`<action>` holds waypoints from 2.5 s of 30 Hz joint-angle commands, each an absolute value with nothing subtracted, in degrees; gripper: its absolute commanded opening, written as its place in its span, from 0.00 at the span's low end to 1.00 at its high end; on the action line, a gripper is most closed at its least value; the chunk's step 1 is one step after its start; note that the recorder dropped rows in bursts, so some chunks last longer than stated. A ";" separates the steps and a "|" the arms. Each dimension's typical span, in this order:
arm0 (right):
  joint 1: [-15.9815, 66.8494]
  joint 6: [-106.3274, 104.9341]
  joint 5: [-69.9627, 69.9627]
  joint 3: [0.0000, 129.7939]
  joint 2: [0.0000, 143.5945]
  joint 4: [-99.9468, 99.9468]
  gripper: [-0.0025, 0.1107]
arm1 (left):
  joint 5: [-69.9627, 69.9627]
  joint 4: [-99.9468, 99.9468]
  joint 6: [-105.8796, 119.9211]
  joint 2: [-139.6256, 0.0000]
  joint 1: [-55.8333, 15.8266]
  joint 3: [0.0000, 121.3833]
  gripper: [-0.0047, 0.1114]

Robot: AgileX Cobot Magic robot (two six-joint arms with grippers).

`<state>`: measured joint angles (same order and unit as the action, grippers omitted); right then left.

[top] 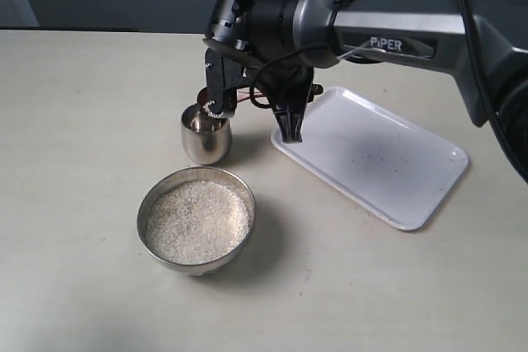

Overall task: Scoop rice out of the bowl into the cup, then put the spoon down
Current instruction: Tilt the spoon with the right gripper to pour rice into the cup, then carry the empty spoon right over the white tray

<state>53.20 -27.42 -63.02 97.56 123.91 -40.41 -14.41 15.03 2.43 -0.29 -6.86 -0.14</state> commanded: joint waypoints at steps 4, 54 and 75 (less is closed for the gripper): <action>56.33 -21.79 -62.40 95.12 123.82 -48.14 0.02 | -13.84 15.02 2.05 0.00 -6.87 0.00 0.04; 62.96 -2.72 -67.09 87.65 123.45 -72.37 0.02 | -13.84 15.02 2.05 0.00 -6.87 0.00 0.04; 58.60 6.03 -63.26 87.76 111.58 -39.82 0.02 | -13.84 15.02 2.05 0.00 -6.87 0.00 0.04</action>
